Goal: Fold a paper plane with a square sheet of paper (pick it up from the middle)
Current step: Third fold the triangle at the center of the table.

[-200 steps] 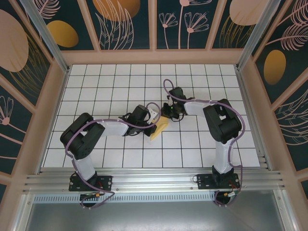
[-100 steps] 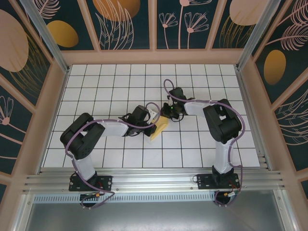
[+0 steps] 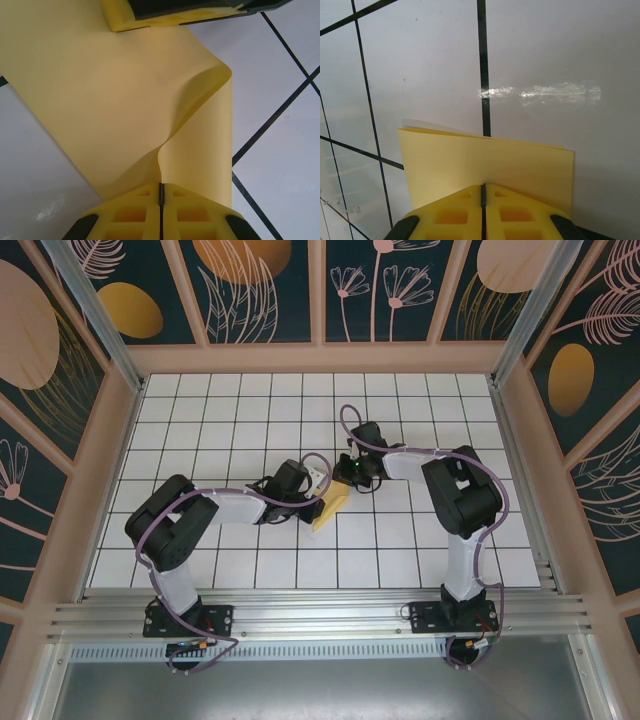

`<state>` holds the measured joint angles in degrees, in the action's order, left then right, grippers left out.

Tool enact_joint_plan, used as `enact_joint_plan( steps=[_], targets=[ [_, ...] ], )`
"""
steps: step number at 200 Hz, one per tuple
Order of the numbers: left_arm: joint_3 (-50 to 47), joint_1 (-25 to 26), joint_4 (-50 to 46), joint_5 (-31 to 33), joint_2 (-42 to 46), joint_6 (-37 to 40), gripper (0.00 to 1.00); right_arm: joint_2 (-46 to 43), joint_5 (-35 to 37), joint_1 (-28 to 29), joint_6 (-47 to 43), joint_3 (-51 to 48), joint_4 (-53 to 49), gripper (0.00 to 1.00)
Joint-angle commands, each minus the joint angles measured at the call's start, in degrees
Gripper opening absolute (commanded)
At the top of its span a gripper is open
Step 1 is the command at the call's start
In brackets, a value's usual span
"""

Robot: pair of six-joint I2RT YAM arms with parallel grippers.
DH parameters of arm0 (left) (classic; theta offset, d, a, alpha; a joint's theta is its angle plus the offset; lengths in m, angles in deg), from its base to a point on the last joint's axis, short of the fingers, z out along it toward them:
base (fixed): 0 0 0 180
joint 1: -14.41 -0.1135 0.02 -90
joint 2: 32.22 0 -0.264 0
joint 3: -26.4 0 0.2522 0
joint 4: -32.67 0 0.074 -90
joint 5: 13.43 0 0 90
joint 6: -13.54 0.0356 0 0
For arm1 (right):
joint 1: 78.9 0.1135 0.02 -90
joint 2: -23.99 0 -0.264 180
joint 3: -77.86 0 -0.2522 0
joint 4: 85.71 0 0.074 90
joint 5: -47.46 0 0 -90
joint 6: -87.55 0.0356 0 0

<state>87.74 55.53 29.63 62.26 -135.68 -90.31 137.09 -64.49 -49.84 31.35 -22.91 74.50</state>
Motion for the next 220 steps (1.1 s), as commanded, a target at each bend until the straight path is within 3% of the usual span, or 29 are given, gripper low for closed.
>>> enact_joint_plan(
  steps=[1, 83, 127, 178, 220],
  targets=[
    [-0.3, -0.4, -0.1, 1.2, -0.9, -1.0, 0.09, 3.0, 2.8, 1.3, 1.1, -2.5, -2.4, 0.1],
    [-1.4, -0.4, 0.0, 1.5, -1.1, -1.7, 0.09, 1.9, 2.2, 1.3, 3.0, -2.6, -0.7, 0.1],
    [-2.5, -0.4, 0.3, 1.4, -0.6, -1.4, 0.09, -4.5, 2.3, 0.0, 5.7, -3.3, 1.6, 0.13],
    [-2.4, -0.4, 0.3, 1.4, -0.1, -1.1, 0.09, -16.2, -0.7, -2.3, 9.1, -11.6, 8.0, 0.14],
    [-2.5, -0.4, 0.1, 1.1, -0.2, -0.8, 0.08, -21.3, -6.1, -1.2, 13.0, -22.1, 17.1, 0.07]
  ],
)
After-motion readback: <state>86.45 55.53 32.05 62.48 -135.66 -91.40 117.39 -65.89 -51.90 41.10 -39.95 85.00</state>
